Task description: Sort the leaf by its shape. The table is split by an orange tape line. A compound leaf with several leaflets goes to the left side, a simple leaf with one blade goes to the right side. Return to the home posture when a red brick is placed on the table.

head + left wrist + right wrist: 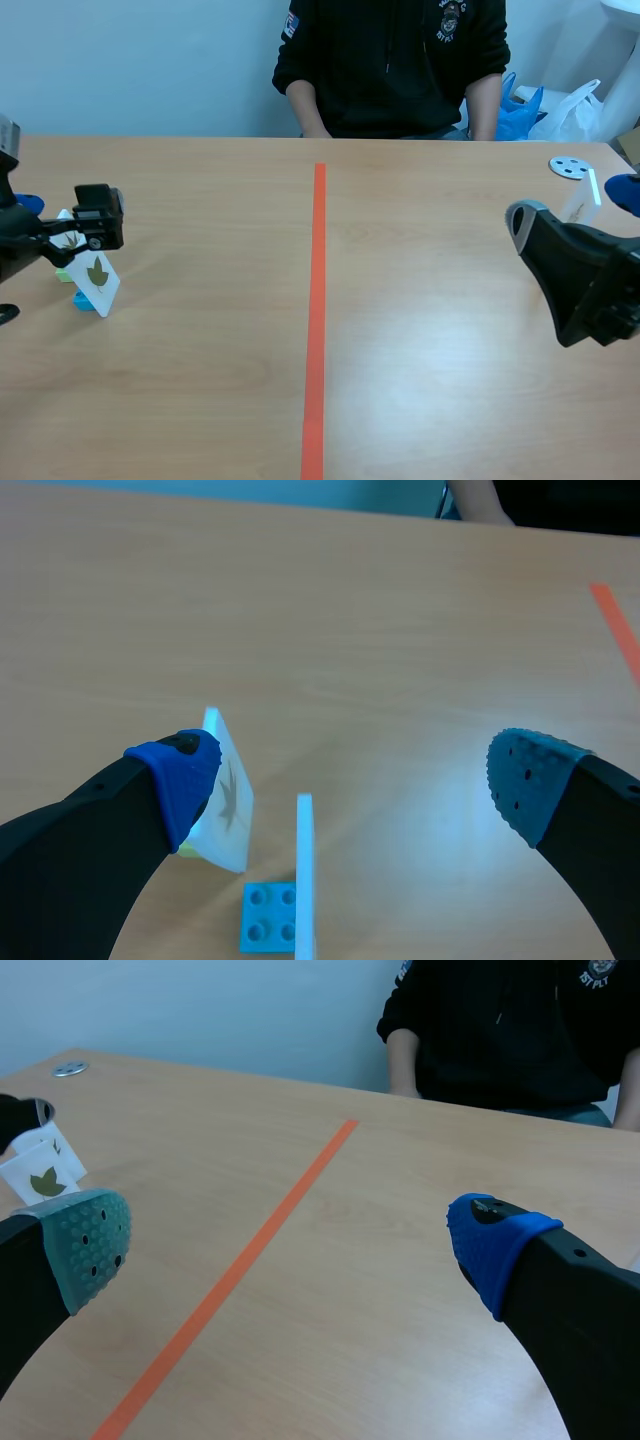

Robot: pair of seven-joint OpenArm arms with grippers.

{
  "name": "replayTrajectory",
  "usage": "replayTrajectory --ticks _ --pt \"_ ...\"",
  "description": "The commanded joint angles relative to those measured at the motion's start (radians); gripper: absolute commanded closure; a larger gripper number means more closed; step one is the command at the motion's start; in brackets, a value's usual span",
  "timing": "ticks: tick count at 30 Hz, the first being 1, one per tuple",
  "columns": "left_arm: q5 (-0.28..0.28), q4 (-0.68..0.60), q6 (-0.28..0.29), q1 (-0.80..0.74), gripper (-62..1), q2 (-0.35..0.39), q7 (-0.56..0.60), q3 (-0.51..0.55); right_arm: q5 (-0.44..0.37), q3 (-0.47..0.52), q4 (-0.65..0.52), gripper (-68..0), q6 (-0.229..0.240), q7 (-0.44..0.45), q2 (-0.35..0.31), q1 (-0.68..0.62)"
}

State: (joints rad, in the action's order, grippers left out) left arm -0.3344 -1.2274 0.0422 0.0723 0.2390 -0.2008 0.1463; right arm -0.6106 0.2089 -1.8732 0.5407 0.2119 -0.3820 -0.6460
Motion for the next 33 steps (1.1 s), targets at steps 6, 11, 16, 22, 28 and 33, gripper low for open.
replayTrajectory --ticks 6,11,16,22,28,33 --pt "-0.098 -0.185 0.021 -0.042 -57.2 0.043 -0.109 0.069 -0.011 0.006 -0.011 -67.9 0.007 0.019 -0.006 0.012" --pt "-0.152 -0.289 0.162 -0.053 -57.3 0.041 -0.192 0.063 -0.011 0.006 -0.011 -67.9 0.006 0.021 -0.006 0.012" --pt "-0.183 -0.345 0.372 -0.054 -62.3 0.042 -0.22 0.012 -0.011 0.031 -0.011 -67.9 0.006 0.03 -0.006 0.011" --pt "-0.19 -0.369 0.465 -0.059 -62.3 0.038 -0.278 -0.129 -0.011 0.103 -0.011 -67.9 0.021 0.016 -0.006 0.008" --pt "-0.214 -0.385 0.486 -0.082 -62.3 -0.01 -0.348 -0.229 -0.011 0.12 -0.011 -67.9 0.075 -0.002 -0.012 -0.008" --pt "-0.226 -0.387 0.489 -0.111 -62.3 -0.076 -0.34 -0.259 -0.011 0.12 -0.011 -67.9 0.097 -0.003 -0.014 -0.013"
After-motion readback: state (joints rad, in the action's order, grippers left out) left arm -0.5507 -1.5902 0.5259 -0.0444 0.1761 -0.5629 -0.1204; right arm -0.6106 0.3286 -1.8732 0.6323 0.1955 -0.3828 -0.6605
